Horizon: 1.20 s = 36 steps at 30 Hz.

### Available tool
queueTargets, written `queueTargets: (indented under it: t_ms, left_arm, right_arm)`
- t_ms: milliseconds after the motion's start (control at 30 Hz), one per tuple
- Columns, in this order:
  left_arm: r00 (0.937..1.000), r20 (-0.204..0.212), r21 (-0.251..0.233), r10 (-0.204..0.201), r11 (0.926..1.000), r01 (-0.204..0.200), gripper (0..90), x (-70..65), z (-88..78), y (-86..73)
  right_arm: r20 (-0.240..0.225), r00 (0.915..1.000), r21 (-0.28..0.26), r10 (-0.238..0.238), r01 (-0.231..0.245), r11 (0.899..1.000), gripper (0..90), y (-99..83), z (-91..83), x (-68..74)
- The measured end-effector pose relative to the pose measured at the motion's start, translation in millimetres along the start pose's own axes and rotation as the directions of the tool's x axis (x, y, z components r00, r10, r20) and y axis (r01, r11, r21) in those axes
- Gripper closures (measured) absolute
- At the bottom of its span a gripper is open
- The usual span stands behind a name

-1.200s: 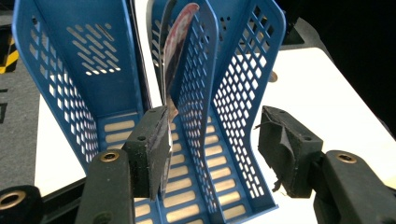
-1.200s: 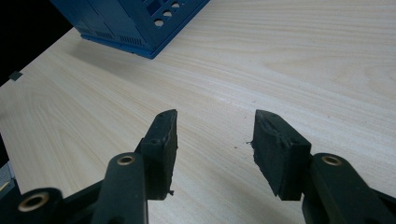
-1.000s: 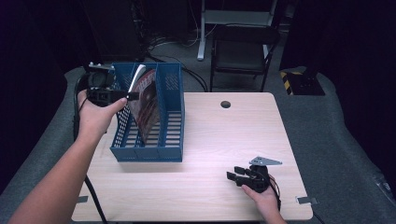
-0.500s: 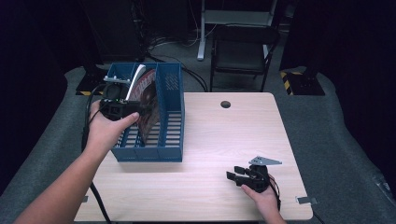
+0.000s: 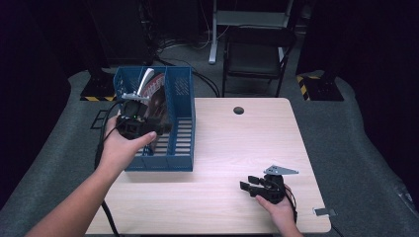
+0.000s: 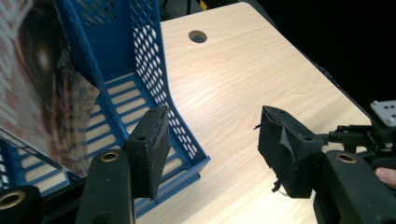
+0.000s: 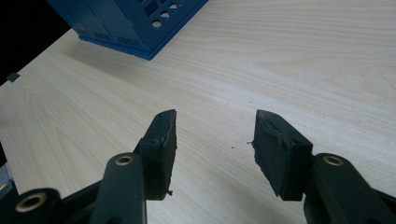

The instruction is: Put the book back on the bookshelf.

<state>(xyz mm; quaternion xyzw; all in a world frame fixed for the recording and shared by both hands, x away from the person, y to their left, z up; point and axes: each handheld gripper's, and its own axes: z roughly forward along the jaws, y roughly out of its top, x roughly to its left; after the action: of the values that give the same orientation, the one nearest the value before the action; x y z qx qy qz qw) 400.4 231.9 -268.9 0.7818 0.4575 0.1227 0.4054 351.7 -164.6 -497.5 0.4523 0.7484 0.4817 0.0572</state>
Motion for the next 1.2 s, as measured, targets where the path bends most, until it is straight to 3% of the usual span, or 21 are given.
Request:
queueTargets:
  t_ms: [533, 900, 1067, 1200]
  left_arm:
    - [0.9942, 0.077, 0.045, 0.076, 0.9959, -0.079, 41.5, -18.2, 22.1, -38.0]
    - [0.9914, 0.087, 0.081, 0.098, 0.9912, -0.105, 39.3, -26.0, 45.8, -68.4]
    - [0.9869, 0.084, 0.093, 0.138, 0.9850, -0.146, 39.0, -30.7, 54.2, -81.1]
    - [0.9855, 0.092, 0.091, 0.143, 0.9844, -0.151, 38.0, -34.0, 59.7, -91.3]
  right_arm:
    - [0.005, 1.0000, 0.000, 0.001, -0.001, 1.000, 48.6, 0.1, -0.8, -0.6]
    - [0.005, 1.0000, -0.003, 0.003, -0.003, 1.000, 48.3, 0.1, -1.3, -0.8]
    - [0.006, 1.0000, -0.005, 0.001, -0.001, 1.000, 48.2, 0.0, -1.6, -1.1]
    - [0.006, 1.0000, -0.004, 0.002, -0.002, 1.000, 48.2, 0.0, -1.5, -0.8]
